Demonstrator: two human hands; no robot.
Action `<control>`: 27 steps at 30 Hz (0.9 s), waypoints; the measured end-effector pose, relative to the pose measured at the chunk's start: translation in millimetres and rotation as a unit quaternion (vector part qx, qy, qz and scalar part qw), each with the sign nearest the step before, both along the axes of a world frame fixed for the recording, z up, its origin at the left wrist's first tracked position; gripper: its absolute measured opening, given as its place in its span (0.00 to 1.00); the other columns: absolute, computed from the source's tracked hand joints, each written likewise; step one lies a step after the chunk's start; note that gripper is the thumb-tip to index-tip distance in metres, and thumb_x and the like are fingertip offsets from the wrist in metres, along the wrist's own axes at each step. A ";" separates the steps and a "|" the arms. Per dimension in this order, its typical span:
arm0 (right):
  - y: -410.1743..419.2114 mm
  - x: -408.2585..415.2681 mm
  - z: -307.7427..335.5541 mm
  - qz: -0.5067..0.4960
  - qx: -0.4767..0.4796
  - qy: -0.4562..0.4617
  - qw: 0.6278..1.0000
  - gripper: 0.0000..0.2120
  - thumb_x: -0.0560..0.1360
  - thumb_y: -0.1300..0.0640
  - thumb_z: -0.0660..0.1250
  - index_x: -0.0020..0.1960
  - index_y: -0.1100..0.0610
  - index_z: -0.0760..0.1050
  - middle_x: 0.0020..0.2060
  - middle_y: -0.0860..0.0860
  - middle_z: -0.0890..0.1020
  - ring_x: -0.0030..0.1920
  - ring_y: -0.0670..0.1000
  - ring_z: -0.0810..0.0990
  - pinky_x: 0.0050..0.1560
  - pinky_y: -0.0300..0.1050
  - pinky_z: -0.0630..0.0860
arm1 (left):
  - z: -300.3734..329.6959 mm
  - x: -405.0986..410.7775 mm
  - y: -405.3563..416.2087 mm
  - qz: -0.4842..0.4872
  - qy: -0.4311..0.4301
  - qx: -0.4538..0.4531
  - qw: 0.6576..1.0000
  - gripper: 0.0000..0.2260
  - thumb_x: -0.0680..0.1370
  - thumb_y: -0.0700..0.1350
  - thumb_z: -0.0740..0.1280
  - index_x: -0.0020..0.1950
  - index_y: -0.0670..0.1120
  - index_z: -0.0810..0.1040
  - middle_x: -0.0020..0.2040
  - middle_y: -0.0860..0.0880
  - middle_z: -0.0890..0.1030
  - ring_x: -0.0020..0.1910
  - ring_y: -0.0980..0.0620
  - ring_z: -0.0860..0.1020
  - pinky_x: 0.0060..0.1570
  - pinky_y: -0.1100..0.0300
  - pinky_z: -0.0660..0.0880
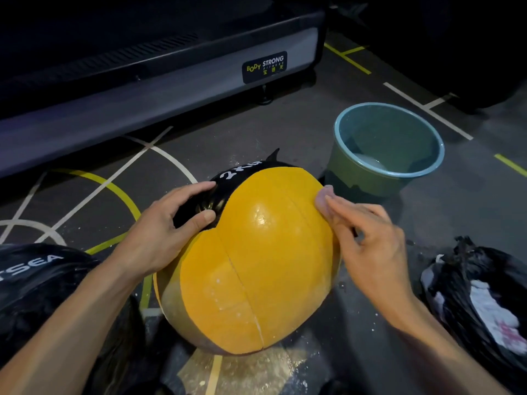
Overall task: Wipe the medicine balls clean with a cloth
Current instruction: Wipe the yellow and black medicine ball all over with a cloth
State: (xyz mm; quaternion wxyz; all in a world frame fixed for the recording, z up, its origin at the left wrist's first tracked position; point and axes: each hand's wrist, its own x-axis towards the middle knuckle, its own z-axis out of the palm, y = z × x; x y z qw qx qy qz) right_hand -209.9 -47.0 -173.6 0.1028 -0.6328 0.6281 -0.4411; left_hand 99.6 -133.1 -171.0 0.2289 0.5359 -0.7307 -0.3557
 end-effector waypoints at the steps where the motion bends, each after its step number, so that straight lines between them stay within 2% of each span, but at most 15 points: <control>1: -0.3 4.2 0.6 -0.019 0.003 -0.006 1.000 0.17 0.79 0.59 0.72 0.65 0.47 0.80 0.62 0.40 0.82 0.55 0.45 0.80 0.49 0.49 0.82 | 1.0 -3.6 -1.8 0.003 -0.004 -0.005 1.000 0.24 0.76 0.64 0.64 0.72 0.69 0.70 0.67 0.63 0.74 0.63 0.66 0.73 0.54 0.64 0.70; 3: 12.5 26.0 -3.8 0.022 -0.032 0.008 0.999 0.18 0.79 0.64 0.71 0.67 0.50 0.79 0.66 0.42 0.79 0.56 0.45 0.79 0.51 0.49 0.81 | 2.9 -9.6 -7.0 0.004 -0.018 -0.013 1.000 0.24 0.76 0.64 0.64 0.73 0.68 0.70 0.67 0.62 0.75 0.63 0.61 0.73 0.56 0.59 0.70; 5: 33.9 48.2 -13.1 0.110 -0.074 0.034 0.991 0.19 0.78 0.68 0.69 0.67 0.55 0.79 0.68 0.51 0.78 0.58 0.52 0.80 0.53 0.52 0.79 | 4.7 -12.4 -10.7 0.006 -0.033 -0.014 0.999 0.25 0.76 0.65 0.64 0.73 0.67 0.70 0.67 0.62 0.75 0.64 0.59 0.73 0.56 0.57 0.69; 7: 43.9 51.3 -18.0 0.185 -0.078 0.072 0.977 0.17 0.77 0.66 0.66 0.65 0.60 0.81 0.64 0.59 0.79 0.58 0.60 0.80 0.58 0.56 0.78 | 6.7 -13.8 -12.3 0.007 -0.042 -0.013 0.999 0.25 0.76 0.66 0.64 0.73 0.68 0.70 0.68 0.61 0.75 0.65 0.57 0.73 0.58 0.54 0.70; 8: 40.4 45.4 -17.2 0.197 -0.072 0.077 0.975 0.16 0.78 0.65 0.64 0.64 0.61 0.81 0.64 0.58 0.78 0.59 0.60 0.80 0.60 0.55 0.78 | 7.2 -14.7 -12.3 0.009 -0.046 -0.010 0.999 0.25 0.76 0.66 0.64 0.73 0.68 0.70 0.68 0.60 0.75 0.65 0.56 0.73 0.59 0.53 0.71; 10: 27.1 31.5 -11.2 0.164 -0.049 0.021 0.985 0.14 0.80 0.66 0.64 0.64 0.62 0.81 0.63 0.55 0.78 0.63 0.53 0.79 0.64 0.48 0.77 | 8.5 -18.5 -11.9 0.025 -0.050 -0.012 0.998 0.25 0.76 0.67 0.64 0.73 0.67 0.71 0.68 0.60 0.75 0.65 0.54 0.73 0.61 0.49 0.73; 13: 7.4 23.8 4.0 0.052 -0.037 -0.032 0.997 0.13 0.79 0.68 0.68 0.62 0.62 0.82 0.58 0.54 0.78 0.61 0.43 0.80 0.62 0.39 0.78 | 11.0 -29.2 -13.5 0.049 -0.058 -0.022 0.997 0.27 0.75 0.69 0.63 0.73 0.65 0.71 0.66 0.58 0.75 0.65 0.52 0.73 0.63 0.46 0.73; 14: 5.1 27.7 6.6 0.040 -0.043 -0.028 0.998 0.13 0.79 0.67 0.68 0.62 0.63 0.82 0.57 0.54 0.78 0.61 0.43 0.80 0.61 0.37 0.77 | 11.5 -32.5 -14.3 0.053 -0.059 -0.022 0.997 0.28 0.74 0.70 0.62 0.73 0.65 0.72 0.65 0.58 0.75 0.65 0.52 0.73 0.63 0.45 0.73; 16: 13.4 45.9 5.4 0.088 -0.041 -0.018 0.995 0.14 0.78 0.71 0.68 0.63 0.65 0.81 0.57 0.56 0.78 0.61 0.50 0.79 0.61 0.41 0.77 | 12.1 -35.1 -16.7 0.056 -0.061 -0.018 0.996 0.29 0.73 0.71 0.62 0.72 0.65 0.72 0.65 0.57 0.76 0.65 0.51 0.74 0.63 0.44 0.73; 18: 34.1 67.6 -3.8 0.198 -0.026 0.033 0.979 0.18 0.76 0.73 0.67 0.65 0.66 0.79 0.58 0.58 0.77 0.59 0.58 0.78 0.61 0.48 0.76 | 11.5 -34.0 -18.1 0.058 -0.063 -0.017 0.996 0.28 0.73 0.71 0.62 0.72 0.65 0.72 0.64 0.58 0.75 0.66 0.51 0.74 0.63 0.45 0.73; 21: 46.2 71.5 -9.4 0.284 -0.027 0.173 0.943 0.20 0.76 0.69 0.66 0.67 0.62 0.77 0.61 0.55 0.75 0.55 0.57 0.78 0.57 0.52 0.79 | 9.8 -31.0 -16.8 0.064 -0.063 -0.012 0.996 0.27 0.74 0.70 0.62 0.72 0.65 0.72 0.63 0.59 0.75 0.65 0.51 0.73 0.63 0.46 0.72; 23: 25.6 54.5 -3.6 0.258 -0.031 0.153 0.953 0.18 0.78 0.67 0.66 0.66 0.61 0.79 0.61 0.54 0.77 0.53 0.56 0.79 0.52 0.51 0.79 | 8.0 -31.3 -13.9 0.070 -0.058 -0.013 0.996 0.26 0.75 0.69 0.63 0.72 0.65 0.72 0.64 0.58 0.75 0.66 0.49 0.73 0.64 0.44 0.71; 25: 0.5 41.1 7.4 0.155 -0.052 0.097 0.982 0.15 0.79 0.66 0.66 0.65 0.62 0.80 0.59 0.55 0.79 0.56 0.54 0.80 0.53 0.52 0.79 | 8.8 -35.2 -12.8 0.081 -0.045 -0.006 0.996 0.25 0.76 0.68 0.64 0.72 0.65 0.73 0.63 0.56 0.75 0.65 0.48 0.73 0.64 0.43 0.71; 27: -14.2 40.8 13.2 0.081 -0.058 0.066 0.993 0.14 0.79 0.64 0.67 0.63 0.63 0.81 0.57 0.55 0.79 0.57 0.54 0.80 0.53 0.53 0.79 | 11.4 -40.8 -14.8 0.089 -0.041 -0.005 0.995 0.24 0.76 0.67 0.66 0.71 0.64 0.74 0.61 0.55 0.76 0.63 0.49 0.74 0.62 0.45 0.72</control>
